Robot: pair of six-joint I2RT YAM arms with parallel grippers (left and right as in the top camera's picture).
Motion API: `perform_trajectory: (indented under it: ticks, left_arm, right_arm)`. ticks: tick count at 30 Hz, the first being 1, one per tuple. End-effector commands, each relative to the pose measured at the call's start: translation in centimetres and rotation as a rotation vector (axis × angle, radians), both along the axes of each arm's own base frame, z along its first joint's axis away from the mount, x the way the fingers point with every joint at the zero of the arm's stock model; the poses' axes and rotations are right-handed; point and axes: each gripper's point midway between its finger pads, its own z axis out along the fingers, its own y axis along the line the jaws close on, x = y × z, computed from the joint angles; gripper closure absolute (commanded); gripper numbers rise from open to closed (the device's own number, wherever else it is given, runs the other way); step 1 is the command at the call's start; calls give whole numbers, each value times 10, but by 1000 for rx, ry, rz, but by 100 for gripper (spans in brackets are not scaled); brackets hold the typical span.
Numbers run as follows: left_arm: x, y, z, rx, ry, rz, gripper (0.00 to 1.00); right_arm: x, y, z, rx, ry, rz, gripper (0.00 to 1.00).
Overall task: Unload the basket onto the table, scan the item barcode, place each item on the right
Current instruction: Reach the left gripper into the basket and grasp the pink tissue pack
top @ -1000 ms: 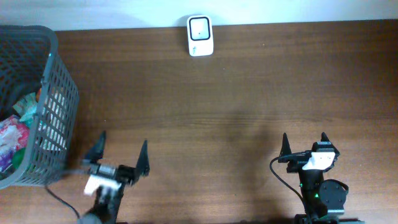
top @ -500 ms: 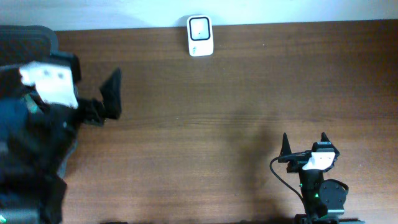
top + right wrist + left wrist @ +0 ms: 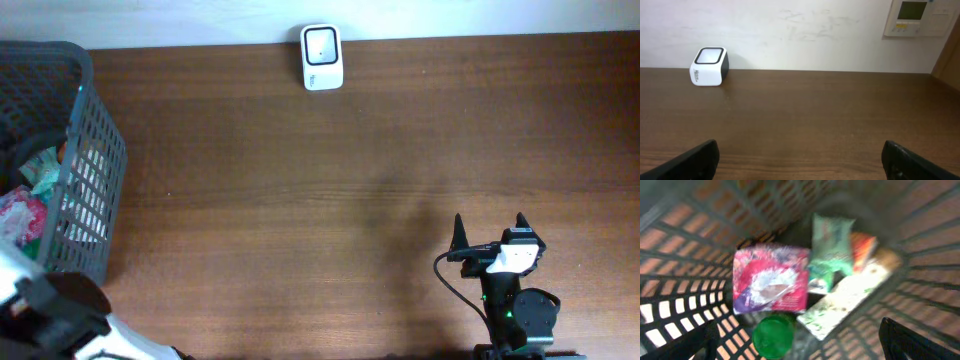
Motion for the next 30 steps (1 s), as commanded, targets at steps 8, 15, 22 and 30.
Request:
perform_trajectory:
  ticks: [8,15,22,30]
  left_arm:
    - [-17,31,-125,-78,425,69,24]
    - [-16,36,-166,-80,462,71,25]
    - [-18,51,-199,-1,477,98,33]
    - [-20,48,-174,6,457,105,100]
  right_arm:
    - [0,2,-3,9,2,7,1]
    - [0,2,-3,9,2,8,1]
    - [0,2,-3,9,2,8,1]
    - [0,2,-3,9,2,7,1]
